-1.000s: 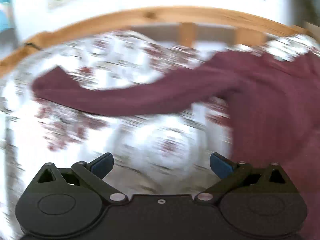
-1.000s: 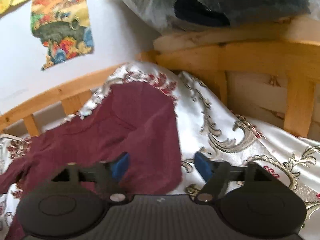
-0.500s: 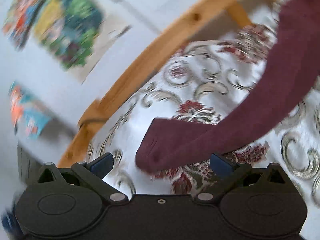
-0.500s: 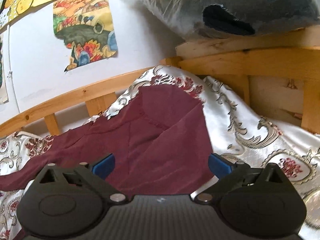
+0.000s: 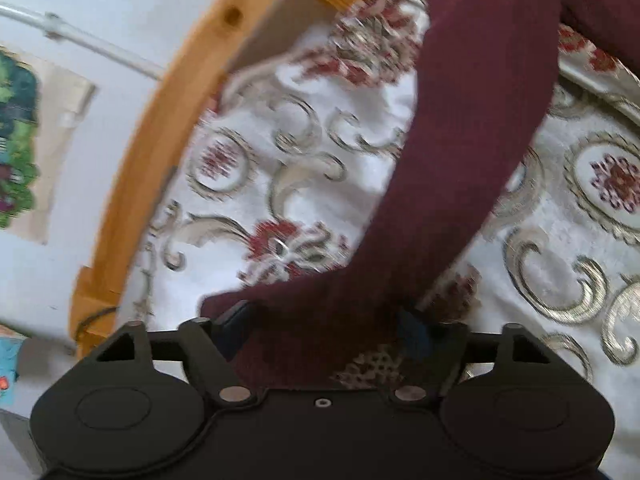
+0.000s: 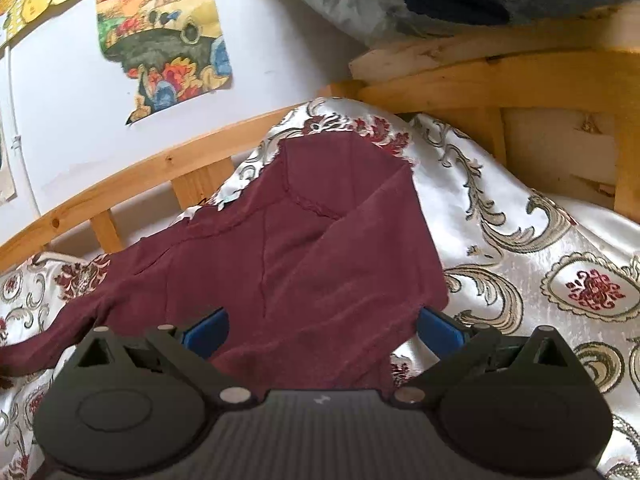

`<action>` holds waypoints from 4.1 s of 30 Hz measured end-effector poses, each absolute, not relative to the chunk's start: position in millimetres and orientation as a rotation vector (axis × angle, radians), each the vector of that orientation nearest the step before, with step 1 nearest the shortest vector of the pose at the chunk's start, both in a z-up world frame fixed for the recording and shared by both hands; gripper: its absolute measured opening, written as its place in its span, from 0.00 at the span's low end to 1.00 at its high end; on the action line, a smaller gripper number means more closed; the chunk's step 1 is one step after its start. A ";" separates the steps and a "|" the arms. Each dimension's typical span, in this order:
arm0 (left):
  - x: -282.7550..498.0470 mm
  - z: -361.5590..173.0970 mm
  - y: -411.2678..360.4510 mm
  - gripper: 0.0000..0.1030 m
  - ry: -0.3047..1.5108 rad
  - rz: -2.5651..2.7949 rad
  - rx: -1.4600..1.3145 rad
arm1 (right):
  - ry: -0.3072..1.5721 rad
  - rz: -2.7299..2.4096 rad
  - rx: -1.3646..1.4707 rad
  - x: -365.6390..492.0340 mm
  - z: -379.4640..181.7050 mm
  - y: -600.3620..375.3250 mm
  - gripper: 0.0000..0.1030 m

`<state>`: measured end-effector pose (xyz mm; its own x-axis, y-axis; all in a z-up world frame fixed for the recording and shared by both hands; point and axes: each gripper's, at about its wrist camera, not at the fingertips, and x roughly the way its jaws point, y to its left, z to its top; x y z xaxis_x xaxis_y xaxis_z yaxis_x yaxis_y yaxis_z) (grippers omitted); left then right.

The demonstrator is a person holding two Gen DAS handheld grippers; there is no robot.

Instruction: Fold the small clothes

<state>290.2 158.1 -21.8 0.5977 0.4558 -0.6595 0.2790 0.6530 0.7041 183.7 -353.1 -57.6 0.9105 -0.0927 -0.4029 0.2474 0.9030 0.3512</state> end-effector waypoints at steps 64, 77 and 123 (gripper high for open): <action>270.2 18.8 -103.8 0.21 1.045 -0.433 -0.040 | 0.472 -0.169 0.567 163.9 -55.5 -390.7 1.00; 275.4 30.7 -35.3 0.77 0.913 -0.133 0.038 | 0.482 -0.003 0.462 160.7 -45.8 -339.5 0.99; 341.2 -29.2 12.9 0.80 0.842 0.021 0.065 | 0.626 0.064 0.177 150.2 -31.5 -290.9 0.53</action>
